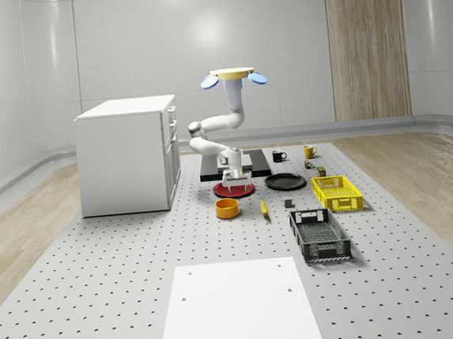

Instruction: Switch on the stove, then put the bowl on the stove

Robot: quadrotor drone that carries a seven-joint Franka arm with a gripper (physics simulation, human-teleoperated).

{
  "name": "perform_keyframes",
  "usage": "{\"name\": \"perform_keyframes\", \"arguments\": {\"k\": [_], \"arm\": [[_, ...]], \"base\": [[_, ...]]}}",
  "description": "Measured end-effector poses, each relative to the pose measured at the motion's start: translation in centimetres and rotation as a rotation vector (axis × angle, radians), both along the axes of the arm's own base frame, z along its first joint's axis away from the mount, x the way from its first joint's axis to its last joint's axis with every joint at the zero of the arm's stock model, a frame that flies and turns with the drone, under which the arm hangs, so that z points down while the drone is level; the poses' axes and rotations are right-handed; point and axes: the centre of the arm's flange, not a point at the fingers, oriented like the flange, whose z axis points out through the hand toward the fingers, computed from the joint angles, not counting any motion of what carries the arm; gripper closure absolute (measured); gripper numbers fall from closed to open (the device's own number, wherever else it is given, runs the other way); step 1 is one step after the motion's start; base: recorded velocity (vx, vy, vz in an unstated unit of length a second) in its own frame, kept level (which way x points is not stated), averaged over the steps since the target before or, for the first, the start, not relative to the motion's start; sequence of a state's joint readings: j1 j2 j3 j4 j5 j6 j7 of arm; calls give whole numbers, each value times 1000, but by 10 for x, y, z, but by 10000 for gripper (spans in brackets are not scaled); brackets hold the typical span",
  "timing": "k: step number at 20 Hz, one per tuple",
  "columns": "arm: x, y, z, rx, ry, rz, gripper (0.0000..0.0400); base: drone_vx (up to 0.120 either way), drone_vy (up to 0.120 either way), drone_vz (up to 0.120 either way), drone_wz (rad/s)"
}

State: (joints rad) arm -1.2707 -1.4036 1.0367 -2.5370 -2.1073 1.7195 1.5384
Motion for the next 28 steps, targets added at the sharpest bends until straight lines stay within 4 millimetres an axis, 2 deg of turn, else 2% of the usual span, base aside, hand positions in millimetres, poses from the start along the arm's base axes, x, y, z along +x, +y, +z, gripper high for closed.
{"name": "perform_keyframes", "arguments": {"k": [4,14,23,28], "arm": [[0,0,7,0,0,0,0],[3,0,43,0,0,0,0],[11,6,53,0,0,0,0],[11,7,66,0,0,0,0]], "base": [[20,0,0,0],[0,0,0,0],[0,0,0,0],[0,0,0,0]]}}
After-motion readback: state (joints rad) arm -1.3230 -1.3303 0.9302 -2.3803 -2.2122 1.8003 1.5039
